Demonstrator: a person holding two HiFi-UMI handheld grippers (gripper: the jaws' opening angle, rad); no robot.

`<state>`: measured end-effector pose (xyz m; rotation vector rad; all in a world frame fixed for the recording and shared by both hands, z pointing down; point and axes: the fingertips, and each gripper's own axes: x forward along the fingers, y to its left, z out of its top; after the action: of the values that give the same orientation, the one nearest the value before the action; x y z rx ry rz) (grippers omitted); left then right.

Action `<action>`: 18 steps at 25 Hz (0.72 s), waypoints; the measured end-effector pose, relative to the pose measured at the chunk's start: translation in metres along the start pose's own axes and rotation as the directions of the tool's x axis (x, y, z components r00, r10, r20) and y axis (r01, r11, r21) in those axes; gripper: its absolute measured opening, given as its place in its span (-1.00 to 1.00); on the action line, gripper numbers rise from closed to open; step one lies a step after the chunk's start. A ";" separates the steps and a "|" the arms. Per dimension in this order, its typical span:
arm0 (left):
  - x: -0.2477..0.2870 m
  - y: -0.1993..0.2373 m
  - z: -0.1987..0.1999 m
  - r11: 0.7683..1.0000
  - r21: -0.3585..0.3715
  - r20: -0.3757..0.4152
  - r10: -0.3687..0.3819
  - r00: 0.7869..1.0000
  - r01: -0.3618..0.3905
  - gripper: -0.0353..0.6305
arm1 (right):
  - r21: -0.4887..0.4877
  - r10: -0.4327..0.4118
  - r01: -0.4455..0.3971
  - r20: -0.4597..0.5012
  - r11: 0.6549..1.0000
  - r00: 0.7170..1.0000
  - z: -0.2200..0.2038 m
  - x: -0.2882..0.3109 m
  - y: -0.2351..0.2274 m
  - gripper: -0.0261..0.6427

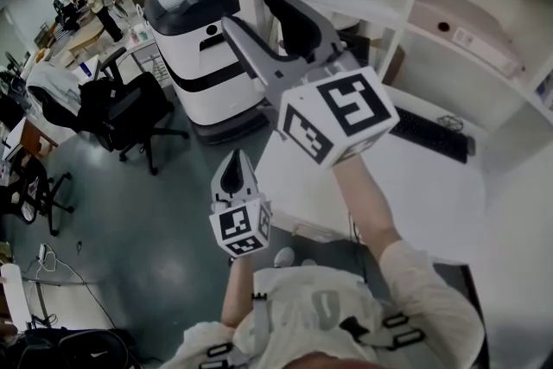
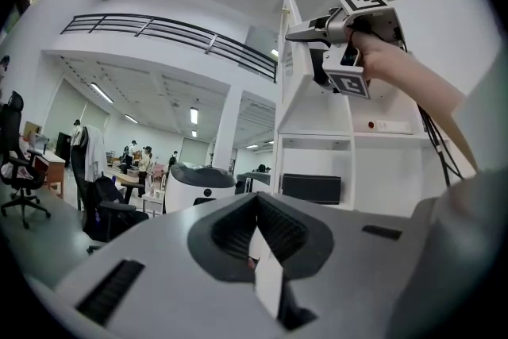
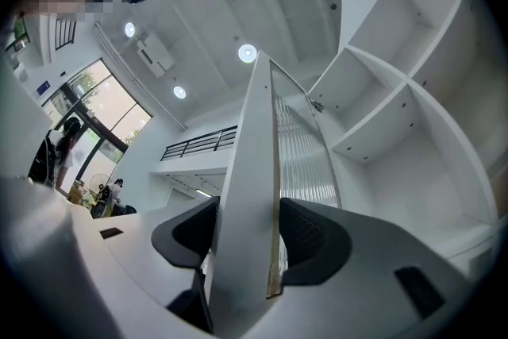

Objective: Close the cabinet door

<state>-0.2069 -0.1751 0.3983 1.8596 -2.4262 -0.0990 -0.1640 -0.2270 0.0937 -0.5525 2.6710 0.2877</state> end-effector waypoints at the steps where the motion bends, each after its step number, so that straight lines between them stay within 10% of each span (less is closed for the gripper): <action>1: 0.001 -0.002 -0.001 1.000 0.001 -0.002 -0.005 1.000 0.005 -0.88 | 0.002 0.000 0.000 -0.001 1.000 1.000 0.001 -0.003 -0.002 -0.22; 18: 0.017 -0.039 -0.005 0.996 0.028 -0.018 -0.087 0.996 0.088 -0.88 | 0.028 -0.046 0.047 -0.027 0.999 0.999 0.010 -0.041 -0.035 -0.41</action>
<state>-0.1734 -0.2018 0.3997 1.9708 -2.3473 -0.0538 -0.1115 -0.2419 0.0973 -0.6125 2.6796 0.2297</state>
